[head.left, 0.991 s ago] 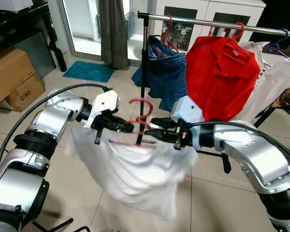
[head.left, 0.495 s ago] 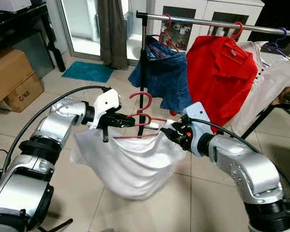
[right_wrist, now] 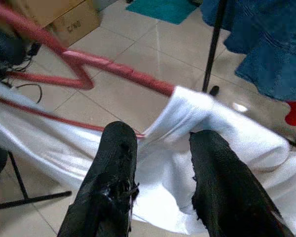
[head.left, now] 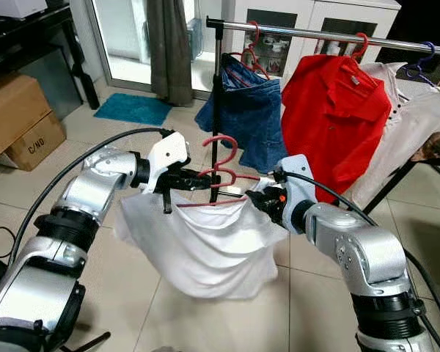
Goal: Hang hanger
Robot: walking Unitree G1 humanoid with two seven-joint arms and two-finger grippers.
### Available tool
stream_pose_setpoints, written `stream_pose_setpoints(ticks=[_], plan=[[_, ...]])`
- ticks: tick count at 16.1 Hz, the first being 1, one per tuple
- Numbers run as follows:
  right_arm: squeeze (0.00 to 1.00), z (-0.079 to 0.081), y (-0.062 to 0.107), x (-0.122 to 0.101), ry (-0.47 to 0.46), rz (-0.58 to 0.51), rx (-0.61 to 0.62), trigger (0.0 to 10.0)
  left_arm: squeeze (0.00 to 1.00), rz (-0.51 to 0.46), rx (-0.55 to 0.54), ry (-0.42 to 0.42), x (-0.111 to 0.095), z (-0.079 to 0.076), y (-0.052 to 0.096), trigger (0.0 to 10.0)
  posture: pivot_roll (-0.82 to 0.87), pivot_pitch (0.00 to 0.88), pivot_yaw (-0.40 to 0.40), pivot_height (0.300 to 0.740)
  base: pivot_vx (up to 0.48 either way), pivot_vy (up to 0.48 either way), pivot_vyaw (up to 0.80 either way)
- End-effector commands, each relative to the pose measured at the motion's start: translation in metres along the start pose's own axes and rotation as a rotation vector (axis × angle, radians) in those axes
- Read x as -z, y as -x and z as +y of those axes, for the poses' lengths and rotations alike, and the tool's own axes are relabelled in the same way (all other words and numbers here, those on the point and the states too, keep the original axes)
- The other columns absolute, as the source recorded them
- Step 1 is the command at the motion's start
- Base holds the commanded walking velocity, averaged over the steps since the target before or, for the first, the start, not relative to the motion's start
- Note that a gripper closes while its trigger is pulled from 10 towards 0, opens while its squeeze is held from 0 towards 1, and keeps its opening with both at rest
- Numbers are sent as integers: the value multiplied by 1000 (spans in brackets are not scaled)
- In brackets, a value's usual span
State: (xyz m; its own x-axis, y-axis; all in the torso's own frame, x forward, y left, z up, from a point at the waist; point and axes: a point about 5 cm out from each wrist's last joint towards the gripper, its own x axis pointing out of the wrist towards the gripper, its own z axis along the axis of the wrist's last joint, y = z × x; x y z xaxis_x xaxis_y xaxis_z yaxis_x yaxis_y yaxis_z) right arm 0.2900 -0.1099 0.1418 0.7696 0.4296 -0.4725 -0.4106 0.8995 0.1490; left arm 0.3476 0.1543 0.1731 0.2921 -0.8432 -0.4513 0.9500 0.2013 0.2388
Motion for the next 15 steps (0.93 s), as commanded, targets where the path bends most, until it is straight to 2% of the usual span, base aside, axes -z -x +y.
stream_pose_setpoints(ticks=[1, 2, 3, 4, 5, 7, 8, 9, 10, 15], plan=[[0, -5, -1, -4, -32, -14, 26, 10000, 0, -34, -16, -26, -10, 3, 2, 0, -178, 0, 3, 740, 0, 0, 0], [0, -5, -1, -5, -41, -13, 33, 8745, 0, -34, -17, -28, -10, 2, 2, 0, -175, 0, 2, 740, 0, 0, 0], [0, -6, -2, -4, -48, -7, 41, 5882, 0, -35, -17, -30, -11, 2, 1, 0, -175, 0, 2, 740, 0, 0, 0], [0, -6, -2, -3, -52, -4, 45, 5882, 0, -36, -17, -31, -12, 2, 1, 0, -175, 0, 2, 740, 0, 0, 0], [0, -6, -3, -3, -55, -2, 47, 4863, 0, -36, -17, -31, -12, 1, 1, 0, -175, 0, 2, 740, 0, 0, 0], [0, -8, -4, -1, -72, -3, 62, 2039, 0, -35, -11, -37, -14, 0, 1, 0, -173, 0, 2, 740, 0, 0, 0], [0, -9, -4, -2, -74, -4, 64, 1176, 0, -31, -11, -36, -13, 0, 2, 0, -174, 0, 2, 740, 0, 0, 0], [0, -9, -4, -2, -74, -4, 64, 1176, 0, -30, -12, -36, -13, 0, 2, 0, -174, 0, 2, 740, 0, 0, 0], [0, -9, -4, -2, -76, -5, 66, 157, 0, -26, -13, -35, -13, 0, 2, 0, -173, 0, 2, 740, 0, 0, 0], [0, -8, -5, -2, -77, -14, 61, 0, 0, -8, -22, -25, -10, -1, 3, 0, -171, 0, 2, 740, 0, 0, 0]])
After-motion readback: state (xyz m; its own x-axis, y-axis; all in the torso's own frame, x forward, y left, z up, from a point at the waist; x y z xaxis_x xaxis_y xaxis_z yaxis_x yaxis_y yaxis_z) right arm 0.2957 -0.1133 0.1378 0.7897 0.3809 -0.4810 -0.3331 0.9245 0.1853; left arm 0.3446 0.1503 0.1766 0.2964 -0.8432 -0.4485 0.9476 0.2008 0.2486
